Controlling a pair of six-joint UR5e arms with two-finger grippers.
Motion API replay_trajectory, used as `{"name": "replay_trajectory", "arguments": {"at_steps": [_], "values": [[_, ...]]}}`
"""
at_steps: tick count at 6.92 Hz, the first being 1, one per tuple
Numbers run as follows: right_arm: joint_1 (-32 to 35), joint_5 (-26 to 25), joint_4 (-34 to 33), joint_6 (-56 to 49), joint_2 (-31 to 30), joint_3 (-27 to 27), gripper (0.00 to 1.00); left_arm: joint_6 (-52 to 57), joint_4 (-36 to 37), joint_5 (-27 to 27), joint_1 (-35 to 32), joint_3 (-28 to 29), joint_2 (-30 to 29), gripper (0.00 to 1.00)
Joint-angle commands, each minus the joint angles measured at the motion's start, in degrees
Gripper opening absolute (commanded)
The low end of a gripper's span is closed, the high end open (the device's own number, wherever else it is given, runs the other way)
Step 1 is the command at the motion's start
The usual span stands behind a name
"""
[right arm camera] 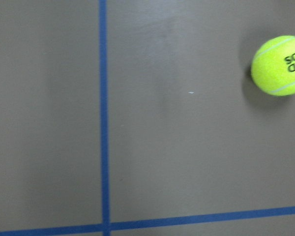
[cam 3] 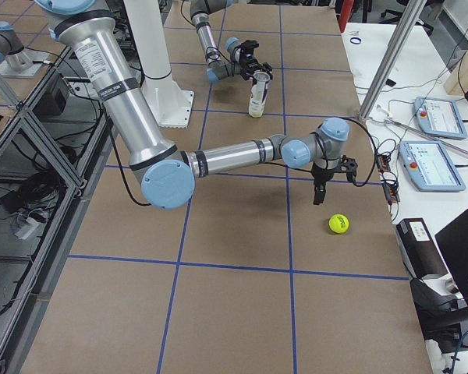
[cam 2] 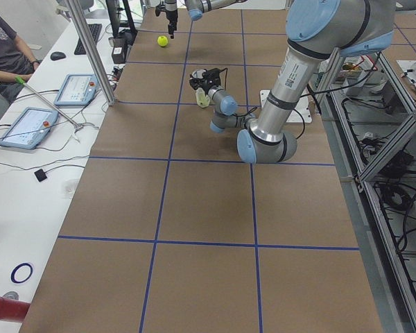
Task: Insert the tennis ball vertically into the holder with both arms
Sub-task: 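Grasp the farther tennis ball with the right gripper and lift it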
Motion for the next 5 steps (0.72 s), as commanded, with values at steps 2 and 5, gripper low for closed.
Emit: {"name": "replay_trajectory", "arguments": {"at_steps": [2,5], "values": [[0.26,-6.96,17.16,-0.20,1.89,-13.68,0.99,0.00,-0.05,-0.09,-0.09,0.02,0.09,0.89],[-1.41,-12.42,23.04,-0.02,3.48,-17.25,0.99,0.00,-0.14,-0.08,-0.09,-0.07,0.01,0.90]]}}
